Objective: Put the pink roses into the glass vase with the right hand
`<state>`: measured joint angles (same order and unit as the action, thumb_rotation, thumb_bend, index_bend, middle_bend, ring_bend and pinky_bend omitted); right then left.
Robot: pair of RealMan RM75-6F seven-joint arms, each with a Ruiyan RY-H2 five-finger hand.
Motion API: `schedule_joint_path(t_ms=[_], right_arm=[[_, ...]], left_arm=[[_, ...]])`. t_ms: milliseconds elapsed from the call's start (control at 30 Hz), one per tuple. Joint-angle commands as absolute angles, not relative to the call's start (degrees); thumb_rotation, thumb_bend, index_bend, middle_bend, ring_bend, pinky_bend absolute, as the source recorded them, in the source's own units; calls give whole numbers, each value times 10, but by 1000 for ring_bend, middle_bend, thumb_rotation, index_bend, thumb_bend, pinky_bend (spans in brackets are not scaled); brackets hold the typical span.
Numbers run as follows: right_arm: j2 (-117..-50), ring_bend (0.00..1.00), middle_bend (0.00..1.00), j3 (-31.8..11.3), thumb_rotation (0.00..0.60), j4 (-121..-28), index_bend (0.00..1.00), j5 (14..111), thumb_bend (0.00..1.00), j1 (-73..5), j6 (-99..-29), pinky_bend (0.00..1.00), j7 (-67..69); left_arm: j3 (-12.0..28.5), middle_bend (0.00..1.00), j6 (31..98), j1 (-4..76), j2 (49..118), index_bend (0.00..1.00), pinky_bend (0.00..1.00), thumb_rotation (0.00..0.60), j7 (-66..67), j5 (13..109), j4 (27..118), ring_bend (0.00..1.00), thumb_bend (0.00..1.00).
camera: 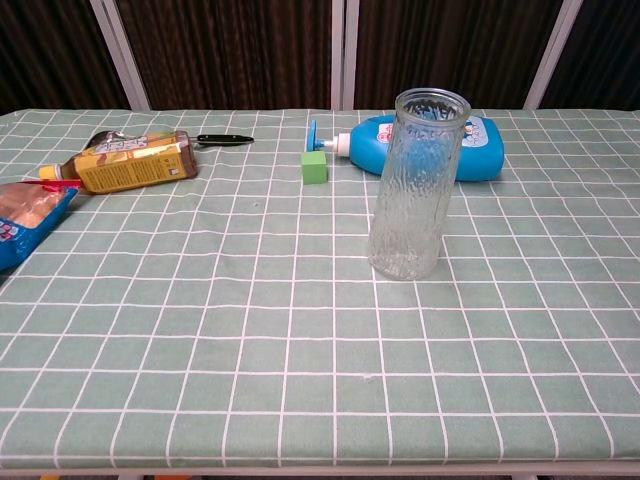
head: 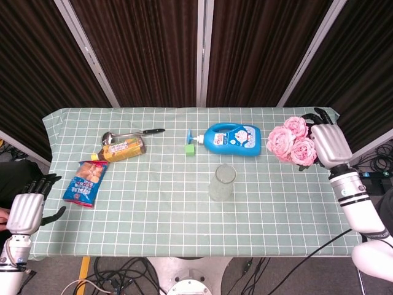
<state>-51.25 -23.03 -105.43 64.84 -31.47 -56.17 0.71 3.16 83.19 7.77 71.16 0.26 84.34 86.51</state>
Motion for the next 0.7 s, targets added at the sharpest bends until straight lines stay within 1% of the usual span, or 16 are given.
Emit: schedule_joint_path(t_ms=[33, 200, 333, 467, 567, 700], right_arm=[[-477, 193, 514, -266, 600, -1127, 662, 656, 266, -319, -578, 95, 47], [-505, 201, 513, -287, 600, -1164, 657, 706, 243, -325, -612, 149, 143], [-532, 201, 512, -300, 600, -1177, 656, 736, 236, -333, -643, 155, 203], [-564, 201, 515, -313, 600, -1205, 656, 741, 234, -336, -676, 158, 280], [-582, 202, 521, -312, 600, -1227, 656, 739, 232, -334, -690, 160, 320], [-582, 201, 524, -304, 600, -1253, 656, 734, 229, -328, -684, 161, 357]], left_arm=[[32, 137, 834, 77, 712, 191, 246, 600, 1, 844, 864, 118, 218], [32, 137, 837, 75, 710, 191, 246, 600, 0, 845, 863, 118, 218], [32, 137, 838, 74, 707, 191, 246, 600, -3, 844, 862, 118, 218], [33, 137, 838, 72, 707, 191, 246, 600, -9, 842, 859, 118, 218], [31, 137, 837, 73, 709, 191, 246, 600, -11, 843, 856, 118, 218], [31, 137, 837, 73, 709, 191, 246, 600, -12, 844, 855, 118, 218]])
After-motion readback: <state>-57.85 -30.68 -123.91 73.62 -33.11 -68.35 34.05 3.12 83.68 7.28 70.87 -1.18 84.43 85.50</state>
